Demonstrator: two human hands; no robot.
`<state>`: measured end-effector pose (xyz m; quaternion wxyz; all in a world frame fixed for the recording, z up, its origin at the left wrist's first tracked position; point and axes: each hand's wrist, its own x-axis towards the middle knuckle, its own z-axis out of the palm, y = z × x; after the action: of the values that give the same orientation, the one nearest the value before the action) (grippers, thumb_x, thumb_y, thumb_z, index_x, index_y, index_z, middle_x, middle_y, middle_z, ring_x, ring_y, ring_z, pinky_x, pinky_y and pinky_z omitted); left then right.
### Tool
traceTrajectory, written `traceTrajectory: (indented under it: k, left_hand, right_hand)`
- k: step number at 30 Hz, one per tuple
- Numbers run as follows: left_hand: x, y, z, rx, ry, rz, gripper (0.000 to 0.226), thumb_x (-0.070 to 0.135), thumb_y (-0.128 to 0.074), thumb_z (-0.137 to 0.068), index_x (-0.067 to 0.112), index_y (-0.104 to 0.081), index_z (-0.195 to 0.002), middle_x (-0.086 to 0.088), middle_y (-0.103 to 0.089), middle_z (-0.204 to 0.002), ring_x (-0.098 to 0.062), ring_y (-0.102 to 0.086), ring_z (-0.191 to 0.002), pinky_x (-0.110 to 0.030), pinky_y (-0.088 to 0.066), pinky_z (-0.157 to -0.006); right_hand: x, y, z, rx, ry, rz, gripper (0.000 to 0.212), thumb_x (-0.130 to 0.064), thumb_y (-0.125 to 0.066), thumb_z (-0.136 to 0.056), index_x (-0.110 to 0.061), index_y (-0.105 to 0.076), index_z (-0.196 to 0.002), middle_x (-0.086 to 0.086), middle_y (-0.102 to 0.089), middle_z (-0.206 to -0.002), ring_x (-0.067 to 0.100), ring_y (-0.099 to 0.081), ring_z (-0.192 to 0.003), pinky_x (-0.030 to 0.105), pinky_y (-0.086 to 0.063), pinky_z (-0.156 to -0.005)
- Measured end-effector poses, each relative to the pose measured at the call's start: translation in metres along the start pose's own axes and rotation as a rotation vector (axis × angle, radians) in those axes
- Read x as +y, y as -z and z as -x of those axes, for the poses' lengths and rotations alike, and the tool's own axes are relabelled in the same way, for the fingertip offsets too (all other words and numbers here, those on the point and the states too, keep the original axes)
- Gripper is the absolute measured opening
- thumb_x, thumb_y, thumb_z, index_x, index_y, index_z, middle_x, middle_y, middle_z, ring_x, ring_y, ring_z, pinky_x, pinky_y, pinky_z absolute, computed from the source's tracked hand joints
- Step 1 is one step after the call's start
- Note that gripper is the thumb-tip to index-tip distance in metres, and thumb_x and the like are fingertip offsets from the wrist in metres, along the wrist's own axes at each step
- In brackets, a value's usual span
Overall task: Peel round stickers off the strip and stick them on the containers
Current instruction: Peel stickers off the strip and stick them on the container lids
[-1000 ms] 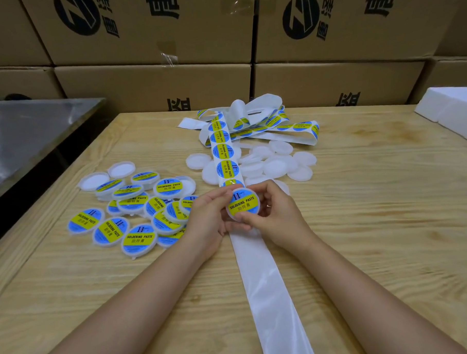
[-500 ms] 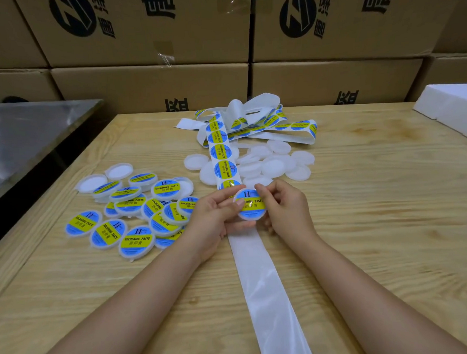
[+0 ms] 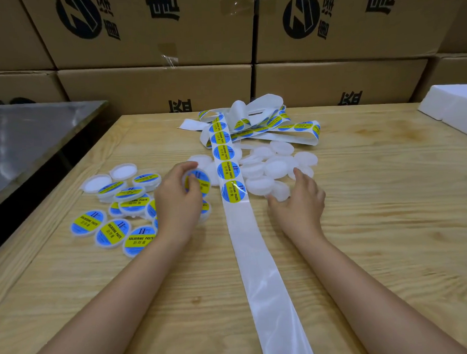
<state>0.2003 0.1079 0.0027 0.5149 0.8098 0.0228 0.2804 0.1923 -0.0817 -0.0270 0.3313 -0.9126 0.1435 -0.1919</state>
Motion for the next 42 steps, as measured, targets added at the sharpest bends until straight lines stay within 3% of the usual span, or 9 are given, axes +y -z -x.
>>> traceTrajectory:
  k: [3,9,14,19,27,32,36,39,42]
  left_hand:
    - [-0.013,0.005,-0.009,0.031,0.062,-0.209,0.029,0.011,-0.044,-0.090,0.023,-0.063,-0.109,-0.002,-0.062,-0.076,-0.028,-0.057,-0.082,-0.037,-0.036,-0.092]
    - [-0.024,0.004,-0.014,-0.043,0.023,-0.546,0.035,0.010,-0.041,-0.091,0.024,-0.063,-0.114,-0.004,-0.063,-0.111,-0.028,-0.050,-0.111,-0.040,-0.025,-0.091]
    - [-0.029,0.001,-0.012,-0.088,-0.027,-0.654,0.041,0.006,-0.044,-0.084,0.028,-0.064,-0.112,-0.001,-0.062,-0.114,-0.025,-0.041,-0.118,-0.039,-0.021,-0.095]
    - [-0.028,0.000,-0.009,-0.033,-0.089,-0.621,0.033,0.009,-0.044,-0.089,0.024,-0.063,-0.111,-0.001,-0.062,-0.111,-0.023,-0.044,-0.115,-0.037,-0.017,-0.096]
    - [0.001,-0.003,0.009,-0.065,-0.566,-0.206,0.027,0.004,-0.046,-0.087,0.002,-0.064,-0.108,-0.009,-0.065,-0.108,-0.022,-0.055,-0.101,-0.032,-0.035,-0.090]
    - [0.017,-0.020,0.038,-0.356,-0.180,0.247,0.032,0.019,-0.053,-0.094,0.021,-0.048,-0.126,0.007,-0.056,-0.121,0.001,-0.056,-0.104,-0.013,-0.044,-0.087]
    - [0.014,-0.027,0.041,-0.542,0.065,0.480,0.034,0.014,-0.053,-0.092,0.016,-0.049,-0.125,-0.006,-0.064,-0.117,-0.015,-0.062,-0.108,-0.027,-0.048,-0.092]
    - [0.009,-0.024,0.036,-0.485,0.117,0.496,0.014,0.009,-0.053,-0.093,0.016,-0.059,-0.104,0.000,-0.073,-0.087,-0.017,-0.069,-0.084,-0.028,-0.053,-0.079]
    - [0.006,-0.025,0.033,-0.338,0.172,0.488,0.007,0.010,-0.053,-0.093,0.015,-0.057,-0.094,-0.006,-0.070,-0.081,-0.023,-0.067,-0.080,-0.036,-0.052,-0.078]
  right_hand:
    - [0.003,-0.001,0.000,-0.079,0.082,0.093,0.051,-0.033,-0.062,-0.084,-0.019,-0.051,-0.131,0.001,-0.022,-0.154,0.027,-0.022,-0.136,0.032,-0.018,-0.108]
    - [0.005,0.000,0.002,-0.081,0.099,0.053,0.008,-0.021,-0.063,-0.086,-0.014,-0.066,-0.085,0.005,-0.046,-0.140,0.023,-0.044,-0.125,0.030,-0.032,-0.095]
    - [0.003,0.003,0.003,-0.032,0.100,0.004,0.006,-0.014,-0.059,-0.085,-0.011,-0.063,-0.082,0.004,-0.050,-0.132,0.020,-0.045,-0.123,0.033,-0.036,-0.095]
    - [-0.005,0.007,0.006,0.077,0.083,-0.090,0.005,-0.014,-0.054,-0.084,-0.009,-0.053,-0.084,-0.002,-0.047,-0.093,0.024,-0.052,-0.095,0.037,-0.042,-0.079]
    - [-0.003,0.013,0.002,0.324,0.052,-0.370,0.007,-0.015,-0.047,-0.094,-0.014,-0.043,-0.089,0.003,-0.050,-0.095,0.016,-0.043,-0.084,0.022,-0.029,-0.068]
    - [-0.020,0.019,0.007,0.218,-0.010,-0.885,0.010,-0.015,-0.046,-0.098,-0.017,-0.046,-0.088,-0.005,-0.056,-0.084,0.020,-0.063,-0.066,0.029,-0.052,-0.061]
    - [-0.035,0.011,0.022,-0.129,-0.062,-1.187,0.009,-0.008,-0.048,-0.096,-0.008,-0.053,-0.088,0.008,-0.059,-0.083,0.011,-0.065,-0.069,0.027,-0.057,-0.059]
    - [-0.035,0.005,0.028,-0.272,-0.082,-1.183,0.009,-0.010,-0.049,-0.096,-0.007,-0.056,-0.091,0.009,-0.065,-0.084,0.018,-0.068,-0.073,0.030,-0.058,-0.063]
    - [-0.028,0.002,0.030,-0.256,0.115,-0.809,0.009,-0.018,-0.050,-0.096,-0.020,-0.058,-0.100,-0.006,-0.069,-0.083,0.008,-0.066,-0.078,0.025,-0.053,-0.071]
